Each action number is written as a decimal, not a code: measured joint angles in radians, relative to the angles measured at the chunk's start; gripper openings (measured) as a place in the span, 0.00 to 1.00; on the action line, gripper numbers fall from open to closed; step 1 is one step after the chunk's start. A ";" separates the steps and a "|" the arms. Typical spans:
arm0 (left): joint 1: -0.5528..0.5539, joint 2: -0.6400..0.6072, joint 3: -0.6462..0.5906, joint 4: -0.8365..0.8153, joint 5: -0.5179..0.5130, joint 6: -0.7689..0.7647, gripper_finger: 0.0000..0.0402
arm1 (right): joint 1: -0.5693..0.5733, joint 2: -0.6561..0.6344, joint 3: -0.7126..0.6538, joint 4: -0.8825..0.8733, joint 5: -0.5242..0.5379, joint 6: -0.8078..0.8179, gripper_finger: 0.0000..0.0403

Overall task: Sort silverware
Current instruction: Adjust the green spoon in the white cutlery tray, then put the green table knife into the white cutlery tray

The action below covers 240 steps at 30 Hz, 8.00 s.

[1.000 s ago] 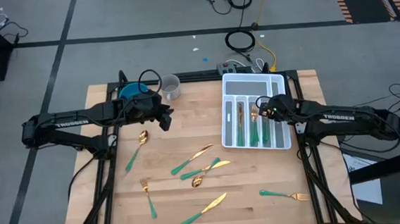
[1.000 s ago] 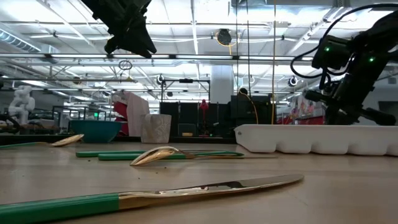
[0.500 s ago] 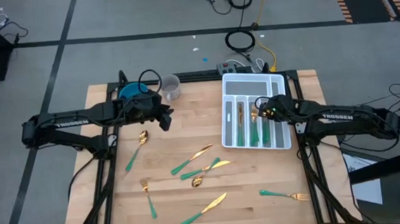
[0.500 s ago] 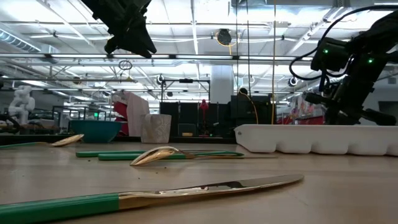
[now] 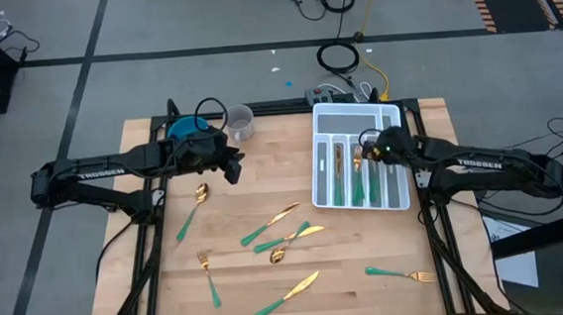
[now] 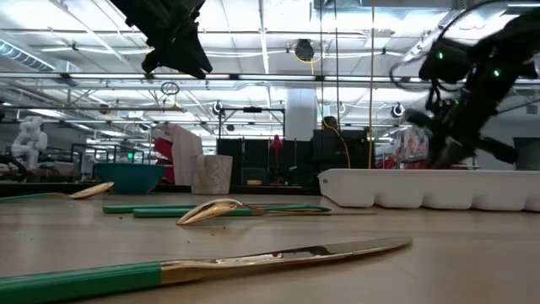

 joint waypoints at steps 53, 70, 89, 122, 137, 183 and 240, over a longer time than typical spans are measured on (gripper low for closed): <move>-0.373 0.405 0.032 -0.185 0.099 -0.423 0.31 | 0.782 0.373 0.435 -0.357 -0.152 -0.248 0.14; -0.428 0.668 0.208 -0.263 0.143 -0.408 0.31 | 0.782 0.373 0.435 -0.355 -0.153 -0.270 0.14; -0.419 0.805 0.347 -0.394 0.248 -0.293 0.31 | 0.821 0.373 0.435 -0.330 -0.176 -0.299 0.33; -0.360 0.953 0.357 -0.340 0.300 -0.136 0.06 | 0.821 0.373 0.435 -0.325 -0.188 -0.301 0.36; -0.346 0.932 0.463 -0.463 0.198 -0.137 0.06 | 0.821 0.351 0.435 -0.307 -0.182 -0.299 0.36; -0.324 0.969 0.533 -0.515 0.181 -0.113 0.41 | 0.821 0.038 0.435 -0.414 -0.031 -0.352 0.59; -0.212 0.915 0.627 -0.827 0.035 0.046 0.21 | 0.820 0.038 0.436 -0.430 -0.025 -0.425 0.60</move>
